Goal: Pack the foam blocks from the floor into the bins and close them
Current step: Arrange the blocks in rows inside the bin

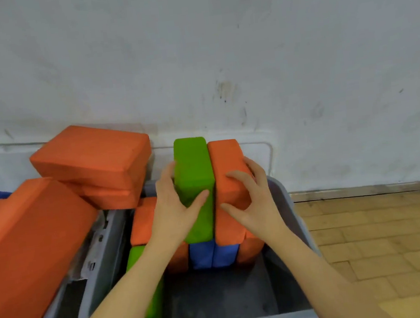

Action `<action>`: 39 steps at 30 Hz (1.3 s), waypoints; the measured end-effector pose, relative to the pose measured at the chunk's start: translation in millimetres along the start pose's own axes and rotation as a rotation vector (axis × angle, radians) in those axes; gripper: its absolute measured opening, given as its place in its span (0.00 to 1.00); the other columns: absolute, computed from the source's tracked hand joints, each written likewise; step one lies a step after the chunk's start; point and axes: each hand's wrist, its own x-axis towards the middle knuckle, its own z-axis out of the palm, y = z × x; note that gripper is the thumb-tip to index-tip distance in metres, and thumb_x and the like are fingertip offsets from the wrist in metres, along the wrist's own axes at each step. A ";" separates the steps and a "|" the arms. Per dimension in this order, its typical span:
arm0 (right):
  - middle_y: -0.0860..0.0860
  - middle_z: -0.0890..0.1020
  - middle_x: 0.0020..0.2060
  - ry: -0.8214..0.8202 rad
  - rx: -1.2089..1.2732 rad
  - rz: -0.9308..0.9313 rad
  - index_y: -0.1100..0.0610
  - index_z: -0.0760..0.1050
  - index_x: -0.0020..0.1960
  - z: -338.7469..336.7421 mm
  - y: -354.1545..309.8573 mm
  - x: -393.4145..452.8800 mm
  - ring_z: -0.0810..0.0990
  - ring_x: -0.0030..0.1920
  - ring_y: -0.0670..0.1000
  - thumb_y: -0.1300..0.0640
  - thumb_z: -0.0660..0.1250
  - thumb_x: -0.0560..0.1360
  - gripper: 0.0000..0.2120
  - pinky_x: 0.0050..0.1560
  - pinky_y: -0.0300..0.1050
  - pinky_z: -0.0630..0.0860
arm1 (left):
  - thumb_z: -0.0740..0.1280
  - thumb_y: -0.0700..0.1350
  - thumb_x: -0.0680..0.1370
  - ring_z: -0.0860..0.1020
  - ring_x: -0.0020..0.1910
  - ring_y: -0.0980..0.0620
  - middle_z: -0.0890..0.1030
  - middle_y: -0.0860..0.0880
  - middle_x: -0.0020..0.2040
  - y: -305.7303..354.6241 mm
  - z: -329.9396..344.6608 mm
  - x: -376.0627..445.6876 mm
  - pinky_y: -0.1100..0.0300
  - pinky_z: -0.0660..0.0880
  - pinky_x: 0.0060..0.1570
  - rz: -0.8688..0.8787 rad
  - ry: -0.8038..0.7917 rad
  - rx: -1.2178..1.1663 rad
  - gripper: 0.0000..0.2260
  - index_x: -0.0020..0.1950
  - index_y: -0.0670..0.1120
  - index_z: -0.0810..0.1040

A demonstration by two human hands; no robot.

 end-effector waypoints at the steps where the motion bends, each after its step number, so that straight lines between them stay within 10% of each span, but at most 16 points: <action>1: 0.53 0.58 0.72 -0.028 -0.007 0.007 0.45 0.69 0.61 2.3 2.2 -3.3 0.59 0.70 0.42 0.54 0.74 0.64 0.27 0.61 0.21 0.56 | 0.73 0.56 0.69 0.71 0.59 0.55 0.66 0.52 0.62 -4.5 -3.1 -1.0 0.61 0.69 0.58 0.023 -0.050 0.080 0.34 0.70 0.56 0.60; 9: 0.51 0.53 0.75 -0.097 0.016 0.145 0.36 0.60 0.67 -5.7 -4.1 -11.9 0.57 0.68 0.39 0.52 0.74 0.70 0.33 0.54 0.15 0.53 | 0.76 0.54 0.66 0.65 0.70 0.45 0.56 0.43 0.74 1.3 -18.5 18.3 0.52 0.65 0.65 0.085 -0.357 0.334 0.36 0.70 0.56 0.63; 15: 0.47 0.56 0.75 -0.101 -0.165 0.123 0.35 0.62 0.69 -11.9 -24.9 -19.5 0.62 0.71 0.48 0.43 0.72 0.69 0.33 0.64 0.47 0.67 | 0.70 0.55 0.72 0.56 0.74 0.45 0.47 0.43 0.77 7.2 -30.1 -2.6 0.45 0.59 0.70 0.107 -0.338 0.358 0.37 0.72 0.62 0.49; 21: 0.52 0.58 0.73 -0.151 -0.263 0.024 0.39 0.63 0.71 -25.9 -62.2 -34.6 0.66 0.68 0.53 0.40 0.71 0.68 0.34 0.60 0.55 0.73 | 0.57 0.69 0.68 0.61 0.72 0.40 0.56 0.37 0.75 31.2 -66.4 -27.9 0.42 0.63 0.65 0.220 -0.275 0.495 0.34 0.73 0.58 0.62; 39: 0.50 0.63 0.70 -0.148 -0.241 0.142 0.41 0.69 0.68 15.8 -69.3 -100.9 0.72 0.62 0.49 0.40 0.74 0.65 0.33 0.58 0.49 0.74 | 0.68 0.67 0.64 0.63 0.71 0.52 0.60 0.44 0.75 -7.9 -95.3 -89.9 0.55 0.65 0.65 0.099 -0.320 0.342 0.36 0.70 0.57 0.68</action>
